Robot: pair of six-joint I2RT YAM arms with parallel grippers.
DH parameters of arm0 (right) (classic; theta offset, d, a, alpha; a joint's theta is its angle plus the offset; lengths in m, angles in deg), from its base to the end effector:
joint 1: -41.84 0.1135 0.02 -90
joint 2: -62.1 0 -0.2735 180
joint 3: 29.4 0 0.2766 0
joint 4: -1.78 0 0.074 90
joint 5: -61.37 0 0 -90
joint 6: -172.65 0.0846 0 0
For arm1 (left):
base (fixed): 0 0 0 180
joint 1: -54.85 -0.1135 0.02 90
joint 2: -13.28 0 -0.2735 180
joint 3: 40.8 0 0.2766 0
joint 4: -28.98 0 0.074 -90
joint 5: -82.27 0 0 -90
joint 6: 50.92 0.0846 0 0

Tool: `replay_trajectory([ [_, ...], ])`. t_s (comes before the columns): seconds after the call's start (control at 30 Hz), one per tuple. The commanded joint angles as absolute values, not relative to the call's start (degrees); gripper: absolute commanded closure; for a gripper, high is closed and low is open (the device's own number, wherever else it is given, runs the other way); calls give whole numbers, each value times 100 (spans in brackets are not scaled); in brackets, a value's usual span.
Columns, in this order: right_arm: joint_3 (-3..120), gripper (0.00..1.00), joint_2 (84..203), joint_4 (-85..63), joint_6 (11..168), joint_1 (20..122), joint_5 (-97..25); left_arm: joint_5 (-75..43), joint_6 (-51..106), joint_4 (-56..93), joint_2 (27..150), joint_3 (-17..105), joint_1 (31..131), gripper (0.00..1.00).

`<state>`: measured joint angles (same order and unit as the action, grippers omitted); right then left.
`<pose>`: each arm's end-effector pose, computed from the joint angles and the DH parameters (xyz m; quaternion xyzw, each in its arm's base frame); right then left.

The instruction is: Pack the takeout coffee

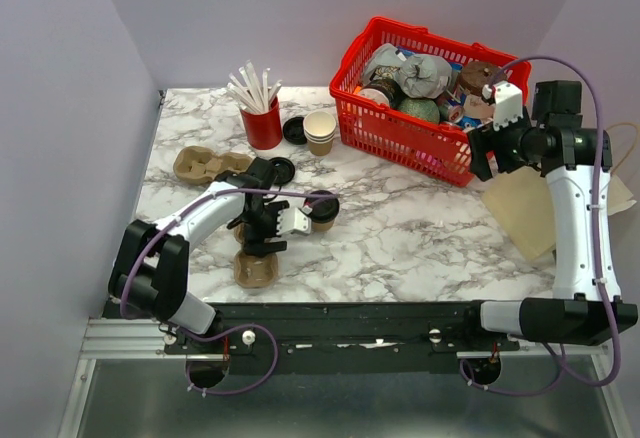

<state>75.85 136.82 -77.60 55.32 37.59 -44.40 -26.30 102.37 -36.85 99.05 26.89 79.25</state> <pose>0.2894 0.0016 0.4008 -0.2328 0.8990 0.0289 0.3699 0.2431 -0.1398 0.1471 0.6889 0.7048 -0.1345 0.1031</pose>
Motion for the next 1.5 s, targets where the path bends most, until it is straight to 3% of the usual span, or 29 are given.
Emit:
replay_trajectory([
  [0.0,8005,11,13619,-8457,5409,3508,-3435,-2943,9956,-3453,9599,2938,7955,13],
  [0.37,8140,11,13601,-8713,4882,2857,-2346,-4244,8734,-3277,9580,4308,7972,10],
  [0.73,7885,16,13944,-8133,4091,2268,-2309,-4412,8557,-2873,9554,4231,7972,6],
  [0.93,7629,32,13962,-8018,3809,2268,-2564,-4412,8531,-2794,9581,4248,7964,6],
  [1.17,7339,64,13716,-8185,3528,2268,-2643,-4438,8496,-2776,9633,4362,7972,6],
  [1.23,7260,69,13611,-8343,3406,2268,-2661,-4473,8478,-2767,9669,4398,7972,6],
  [1.33,7137,88,13304,-8702,3029,2268,-2827,-4526,8452,-2785,9756,4512,7972,6],
  [1.37,7085,99,13129,-8800,2888,2268,-3097,-4535,8443,-2802,9783,4582,7972,6],
  [1.47,6891,99,12890,-9089,2466,2268,-3362,-4553,8452,-2838,9888,4713,7972,6],
])
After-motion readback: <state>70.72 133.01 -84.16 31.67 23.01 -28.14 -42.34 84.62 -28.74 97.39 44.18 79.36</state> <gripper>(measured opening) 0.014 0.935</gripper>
